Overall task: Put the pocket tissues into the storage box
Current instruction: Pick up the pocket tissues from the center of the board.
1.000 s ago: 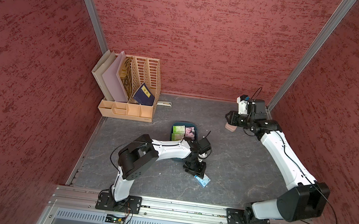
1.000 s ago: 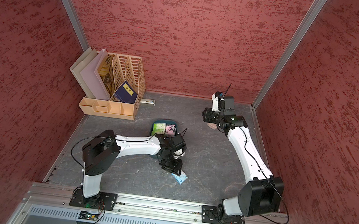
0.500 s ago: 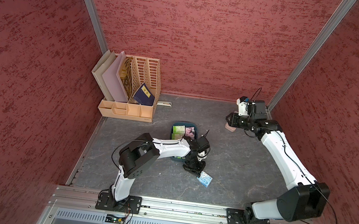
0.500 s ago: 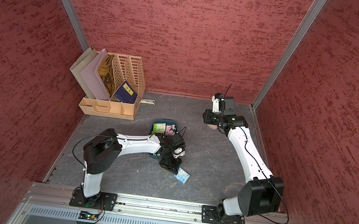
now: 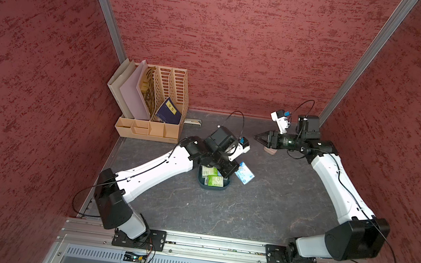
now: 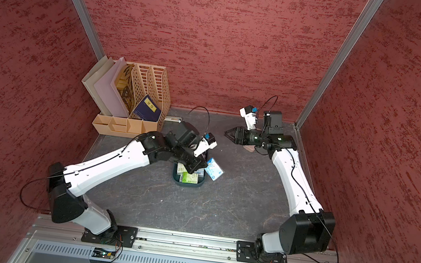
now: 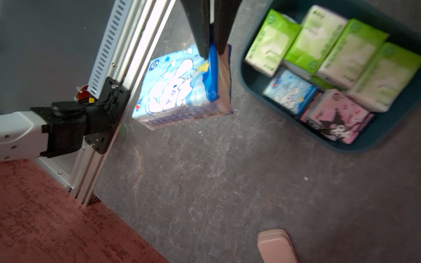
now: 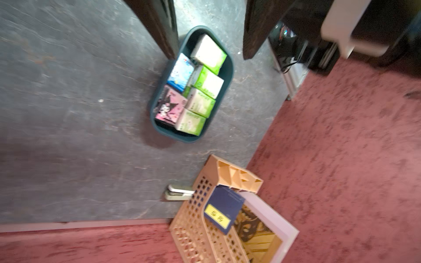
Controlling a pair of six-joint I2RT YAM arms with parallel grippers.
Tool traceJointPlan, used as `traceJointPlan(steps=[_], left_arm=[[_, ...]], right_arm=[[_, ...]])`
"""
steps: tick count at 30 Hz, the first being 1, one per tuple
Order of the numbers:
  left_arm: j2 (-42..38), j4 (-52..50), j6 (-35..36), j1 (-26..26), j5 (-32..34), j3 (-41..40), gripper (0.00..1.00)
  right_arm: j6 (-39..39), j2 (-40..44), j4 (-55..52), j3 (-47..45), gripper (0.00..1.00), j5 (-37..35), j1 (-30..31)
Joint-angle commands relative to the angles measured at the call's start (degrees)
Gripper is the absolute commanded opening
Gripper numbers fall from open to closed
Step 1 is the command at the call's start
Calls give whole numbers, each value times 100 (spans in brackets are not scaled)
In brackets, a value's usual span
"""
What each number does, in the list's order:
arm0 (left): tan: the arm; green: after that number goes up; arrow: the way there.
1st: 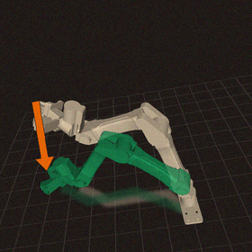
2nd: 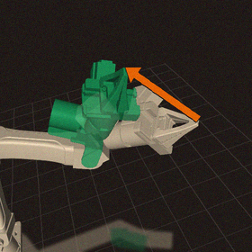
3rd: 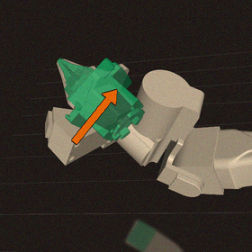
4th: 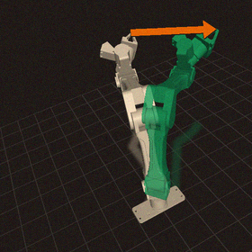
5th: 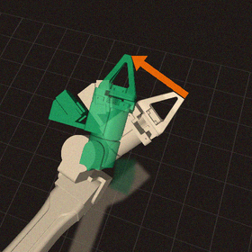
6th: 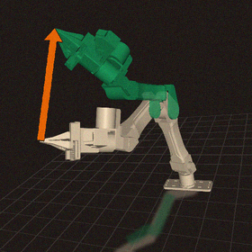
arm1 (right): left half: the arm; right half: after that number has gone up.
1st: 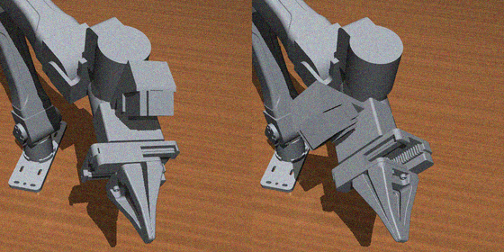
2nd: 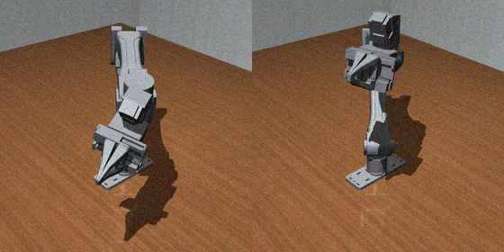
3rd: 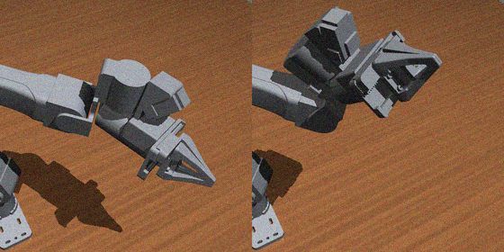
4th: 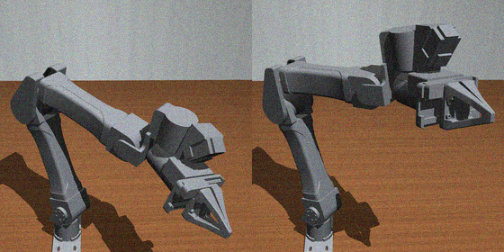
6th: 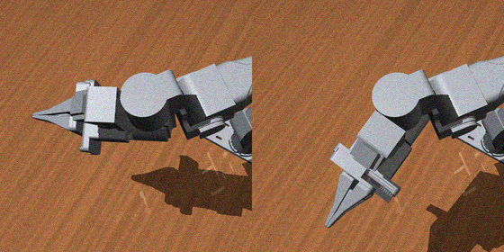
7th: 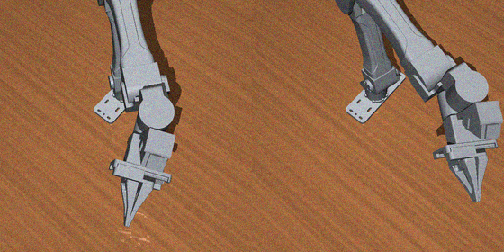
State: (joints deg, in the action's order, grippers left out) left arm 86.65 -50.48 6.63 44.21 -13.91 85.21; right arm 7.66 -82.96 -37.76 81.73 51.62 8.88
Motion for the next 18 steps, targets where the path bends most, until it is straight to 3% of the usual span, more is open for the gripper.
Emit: traceJointPlan(steps=[1, 7, 12, 18], left_arm=[[-153, -608, 1389, -687, -45, -313, 0], [-331, -614, 1982, -1013, -6, -180, 0], [-445, -602, 2033, -994, 47, -117, 0], [-630, -472, 1922, -993, 62, -188, 0]], right_arm=[[-32, -168, 119, 88, 48, 1286, 16], [-816, -455, -898, 413, 50, 781, 673], [-861, -692, -824, 395, 50, -221, 1372], [-722, -1045, -560, 398, 47, -411, 1923]])
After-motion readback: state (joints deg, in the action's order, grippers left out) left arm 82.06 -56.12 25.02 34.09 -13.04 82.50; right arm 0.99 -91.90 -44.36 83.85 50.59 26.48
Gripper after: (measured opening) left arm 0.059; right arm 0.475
